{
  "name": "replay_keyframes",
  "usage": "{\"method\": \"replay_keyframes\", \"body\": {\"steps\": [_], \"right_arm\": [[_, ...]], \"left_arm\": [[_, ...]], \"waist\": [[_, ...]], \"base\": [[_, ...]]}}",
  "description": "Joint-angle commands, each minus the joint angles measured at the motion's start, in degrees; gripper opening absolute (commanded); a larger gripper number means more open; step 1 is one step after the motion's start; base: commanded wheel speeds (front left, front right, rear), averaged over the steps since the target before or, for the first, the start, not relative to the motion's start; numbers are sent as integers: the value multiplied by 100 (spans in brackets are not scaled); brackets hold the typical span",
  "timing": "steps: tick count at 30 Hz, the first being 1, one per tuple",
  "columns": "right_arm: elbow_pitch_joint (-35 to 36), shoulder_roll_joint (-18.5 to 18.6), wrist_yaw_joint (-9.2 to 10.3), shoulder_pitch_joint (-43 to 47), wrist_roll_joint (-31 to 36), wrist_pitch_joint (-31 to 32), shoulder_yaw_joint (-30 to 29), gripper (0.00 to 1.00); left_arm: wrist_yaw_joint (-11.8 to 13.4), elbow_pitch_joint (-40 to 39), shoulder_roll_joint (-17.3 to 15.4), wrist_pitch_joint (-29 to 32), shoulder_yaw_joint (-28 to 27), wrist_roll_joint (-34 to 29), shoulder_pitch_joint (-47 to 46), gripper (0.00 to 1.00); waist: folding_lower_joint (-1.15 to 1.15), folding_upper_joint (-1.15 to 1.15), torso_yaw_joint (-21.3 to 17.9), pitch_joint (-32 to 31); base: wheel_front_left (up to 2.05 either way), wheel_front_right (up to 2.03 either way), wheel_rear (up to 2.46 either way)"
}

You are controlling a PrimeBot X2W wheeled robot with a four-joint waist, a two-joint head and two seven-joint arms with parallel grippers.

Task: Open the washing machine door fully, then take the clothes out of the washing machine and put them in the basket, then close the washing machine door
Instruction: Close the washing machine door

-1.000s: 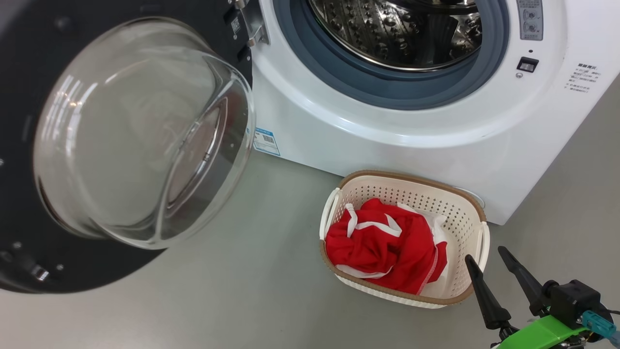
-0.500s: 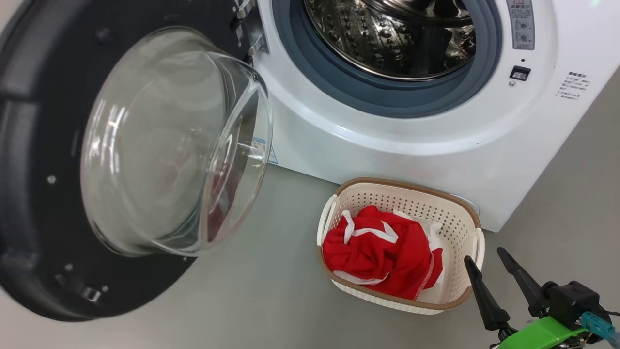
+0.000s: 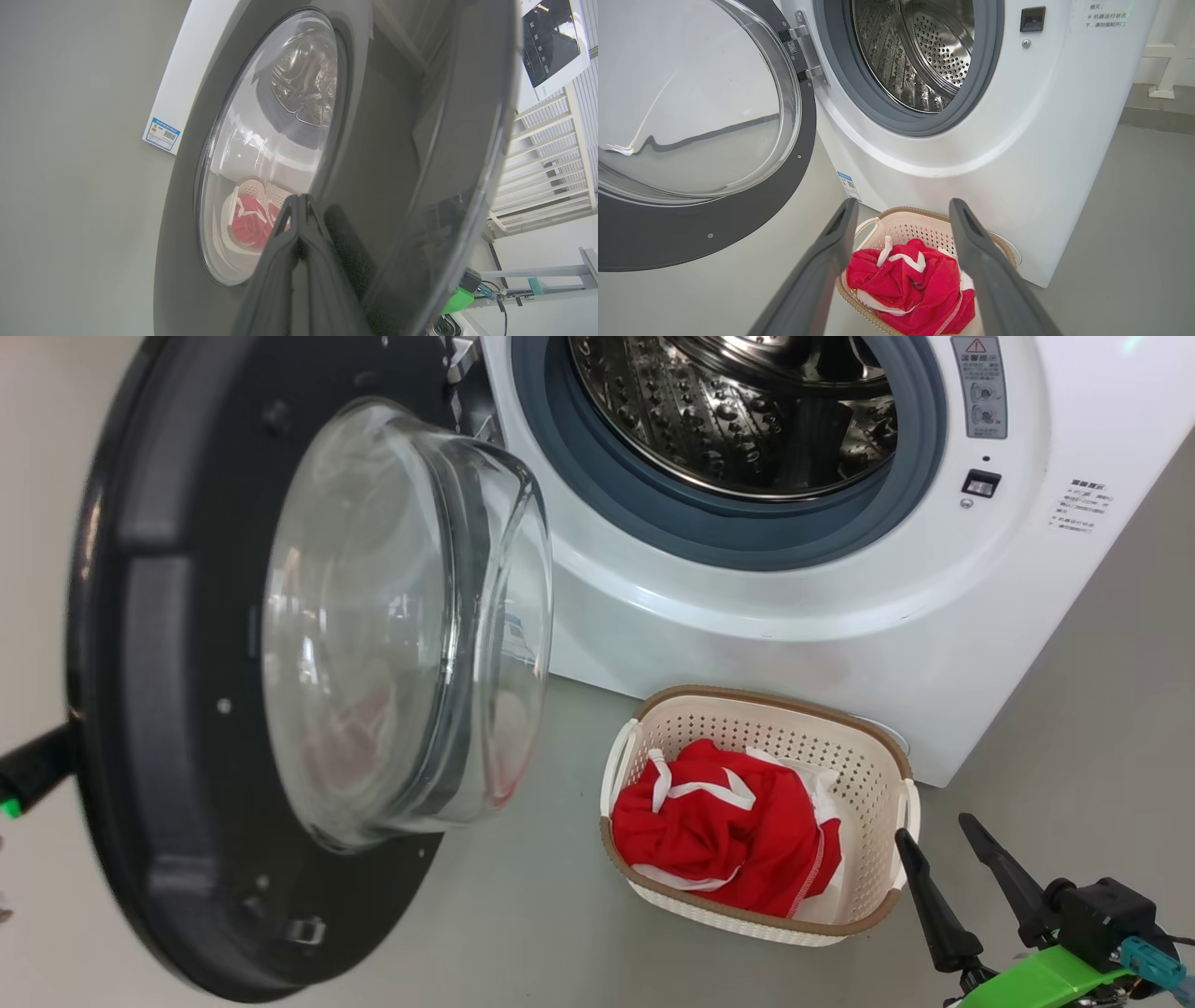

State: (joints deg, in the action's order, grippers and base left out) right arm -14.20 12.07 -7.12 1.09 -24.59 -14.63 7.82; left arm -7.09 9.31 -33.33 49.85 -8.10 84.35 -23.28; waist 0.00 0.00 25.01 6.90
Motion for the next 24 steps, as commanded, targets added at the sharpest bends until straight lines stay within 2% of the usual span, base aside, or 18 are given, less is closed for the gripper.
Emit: {"method": "replay_keyframes", "body": {"steps": [1, 14, 24], "right_arm": [[130, 42, -36, 22, 58, -37, 59, 100], [153, -39, -36, -37, 68, -37, -5, 100], [165, -39, -36, -53, 66, -37, -56, 100]], "left_arm": [[-39, -322, -251, 78, -113, 74, -101, 0], [-39, -1012, -16, -108, 484, 86, -320, 0], [-40, -1360, 335, -684, 1107, -206, -579, 0]], "waist": [[0, 0, -23, -12], [0, 0, -347, -16], [0, 0, -571, 0]], "base": [[0, 0, 0], [0, 0, 0], [0, 0, 0]]}}
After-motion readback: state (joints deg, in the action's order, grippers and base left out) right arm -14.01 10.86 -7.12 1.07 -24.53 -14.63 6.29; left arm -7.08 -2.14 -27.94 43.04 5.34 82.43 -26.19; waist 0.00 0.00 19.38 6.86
